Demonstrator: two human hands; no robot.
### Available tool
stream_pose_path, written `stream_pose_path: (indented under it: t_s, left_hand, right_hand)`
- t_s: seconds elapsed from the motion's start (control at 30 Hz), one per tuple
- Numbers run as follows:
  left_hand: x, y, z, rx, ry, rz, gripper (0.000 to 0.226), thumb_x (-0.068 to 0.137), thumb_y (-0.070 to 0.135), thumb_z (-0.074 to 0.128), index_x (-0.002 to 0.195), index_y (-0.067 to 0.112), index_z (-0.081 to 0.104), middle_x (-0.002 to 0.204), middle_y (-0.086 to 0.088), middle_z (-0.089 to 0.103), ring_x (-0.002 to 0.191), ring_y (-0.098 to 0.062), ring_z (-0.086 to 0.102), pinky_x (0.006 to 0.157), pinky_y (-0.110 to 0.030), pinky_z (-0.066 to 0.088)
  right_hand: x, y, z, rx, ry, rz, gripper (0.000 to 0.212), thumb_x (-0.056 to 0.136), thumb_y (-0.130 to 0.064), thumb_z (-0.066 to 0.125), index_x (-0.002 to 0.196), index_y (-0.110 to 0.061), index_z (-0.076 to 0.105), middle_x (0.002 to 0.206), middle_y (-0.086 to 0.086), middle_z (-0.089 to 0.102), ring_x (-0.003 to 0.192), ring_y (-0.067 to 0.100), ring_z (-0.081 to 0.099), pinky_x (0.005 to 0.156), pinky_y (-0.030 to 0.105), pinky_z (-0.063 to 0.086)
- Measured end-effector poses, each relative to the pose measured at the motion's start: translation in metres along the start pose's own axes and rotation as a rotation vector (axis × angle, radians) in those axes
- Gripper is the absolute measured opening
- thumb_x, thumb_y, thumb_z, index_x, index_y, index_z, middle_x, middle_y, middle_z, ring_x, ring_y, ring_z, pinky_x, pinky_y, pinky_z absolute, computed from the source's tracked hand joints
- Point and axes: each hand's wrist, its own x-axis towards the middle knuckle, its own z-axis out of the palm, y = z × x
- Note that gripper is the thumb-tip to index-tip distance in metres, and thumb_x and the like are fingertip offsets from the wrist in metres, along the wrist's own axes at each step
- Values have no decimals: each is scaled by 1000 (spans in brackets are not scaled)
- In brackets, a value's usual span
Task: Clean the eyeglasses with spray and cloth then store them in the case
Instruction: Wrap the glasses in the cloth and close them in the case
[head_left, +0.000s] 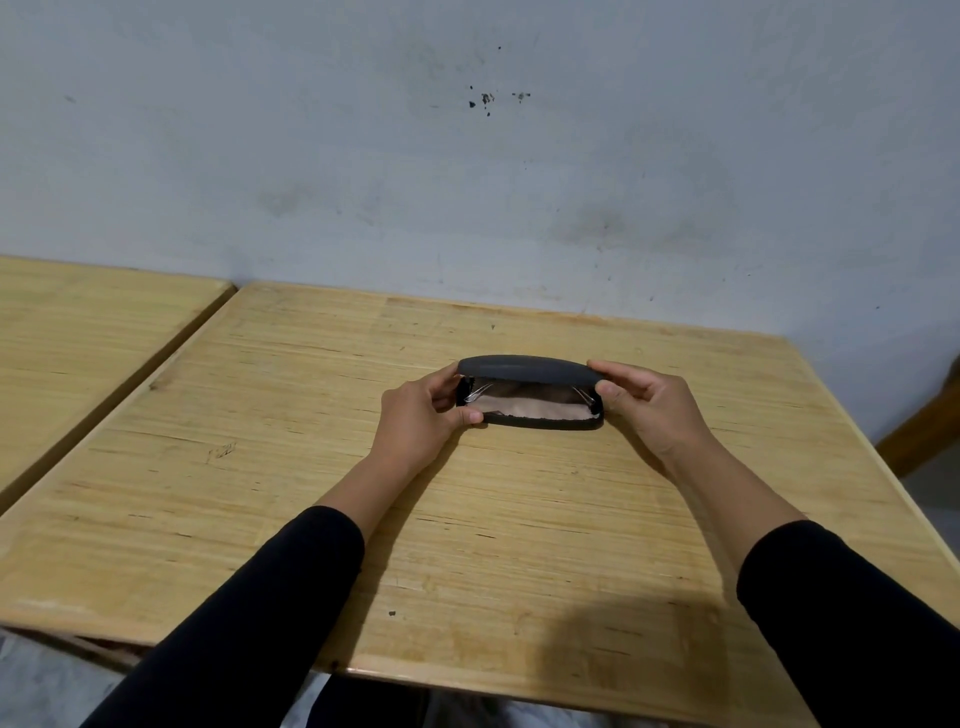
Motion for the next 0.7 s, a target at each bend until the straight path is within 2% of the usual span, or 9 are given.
stream_pose_path:
  t_s: [0.13,0.27,0.33,0.47,0.57,0.63,0.7]
  left_hand:
    - [-2,3,-1,11,13,-2,67,72,15,76,132,19,47,125,-5,62,112,-11,58,95,-16,35]
    - [-3,3,1,22,31,-3,64,73,15,75,130,18,49,122,-4,63,109,-10,59,94,-14,35]
    - [-4,3,2,23,36,-2,63,72,14,76,130,18,50,121,-4,64,109,-10,60,93,-13,36]
    - [-4,3,2,43,39,5,60,73,15,75,128,18,52,121,-4,64,108,-7,59,92,-10,34]
    - [-2,5,5,29,62,6,57,76,14,73,128,17,52,121,-4,64,111,-8,58,95,-12,33]
    - [5,8,9,13,84,-2,56,78,13,71,129,16,51,122,-4,63,113,-10,56,96,-12,32]
    - [16,11,13,-2,97,-1,56,79,13,70,131,16,49,125,-3,62,116,-11,55,97,-14,31]
  right_hand:
    - [-7,3,0,-156,4,-21,37,86,-10,63,121,-21,61,128,-2,59,116,5,50,87,2,38]
    - [-11,1,2,-237,24,0,40,85,-12,64,123,-23,59,134,-1,56,116,2,46,96,11,33]
    - [-15,1,3,-235,34,19,42,83,-13,67,123,-22,59,132,0,57,113,2,47,89,6,35]
    - [-18,0,10,-214,95,59,48,80,-12,71,125,-18,58,130,5,58,106,4,52,82,3,38]
    - [-16,0,16,-202,137,72,47,81,-9,69,127,-15,56,132,6,57,104,3,50,66,-9,35]
    - [-12,-3,18,-182,173,65,47,83,-10,67,128,-15,55,134,5,55,106,2,48,70,-8,35]
    - [-4,-8,17,-159,212,54,47,84,-10,66,129,-17,55,135,3,54,112,3,49,85,1,36]
